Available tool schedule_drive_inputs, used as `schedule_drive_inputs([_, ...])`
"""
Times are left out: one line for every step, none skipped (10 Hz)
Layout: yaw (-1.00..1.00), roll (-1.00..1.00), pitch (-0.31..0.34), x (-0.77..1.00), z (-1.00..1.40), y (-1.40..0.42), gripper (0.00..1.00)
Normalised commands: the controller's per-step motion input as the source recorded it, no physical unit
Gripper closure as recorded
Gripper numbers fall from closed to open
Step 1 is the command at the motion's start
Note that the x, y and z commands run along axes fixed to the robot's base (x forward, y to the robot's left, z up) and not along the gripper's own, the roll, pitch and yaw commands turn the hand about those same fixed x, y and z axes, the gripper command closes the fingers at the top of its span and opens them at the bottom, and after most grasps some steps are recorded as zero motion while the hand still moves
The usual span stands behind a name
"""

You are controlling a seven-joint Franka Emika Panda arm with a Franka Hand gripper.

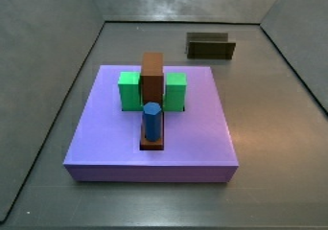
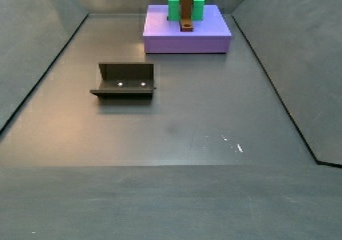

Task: Pick up the red object. Move up. Place the red object on the fixture. Regrasp the red object. Move to above the board. Insert the red object.
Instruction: Move to above the board, then insert the red object.

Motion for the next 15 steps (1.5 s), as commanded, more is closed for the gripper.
schedule_drive_inputs([-0.40,-1.00,-0.023,-1.27,0.27,-1.40,1.00])
schedule_drive_inputs([-0.41,-1.00,0.006,-1.27,0.30,-1.40,1.00])
schedule_drive_inputs([-0.41,-1.00,0.045,-0.71,0.15,-0.77,1.00])
schedule_drive_inputs([-0.39,-1.00,0.070,-0.38,0.07,-0.39,1.00])
schedule_drive_inputs([-0.37,-1.00,0.093,-0.20,0.03,-0.21,1.00])
schedule_drive_inputs([-0.35,-1.00,0.092,-0.13,0.03,-0.10,1.00])
schedule_drive_inputs([-0.25,-0.79,0.059,-0.10,0.00,-0.03,1.00])
schedule_drive_inputs([-0.13,-0.52,0.028,-0.07,0.01,0.01,1.00])
schedule_drive_inputs([-0.05,-0.28,0.004,-0.05,0.00,0.01,1.00])
schedule_drive_inputs([-0.04,-0.21,-0.004,-0.03,-0.01,0.01,1.00])
schedule_drive_inputs([-0.03,-0.11,-0.007,0.00,-0.11,0.03,1.00])
schedule_drive_inputs([0.00,-0.19,-0.020,0.02,-0.15,0.05,1.00])
schedule_drive_inputs([0.00,-0.34,-0.019,0.13,-0.17,0.10,1.00])
schedule_drive_inputs([0.00,-0.50,-0.117,0.00,-0.11,0.16,1.00])
schedule_drive_inputs([0.03,-0.50,-0.203,0.00,0.06,0.01,1.00])
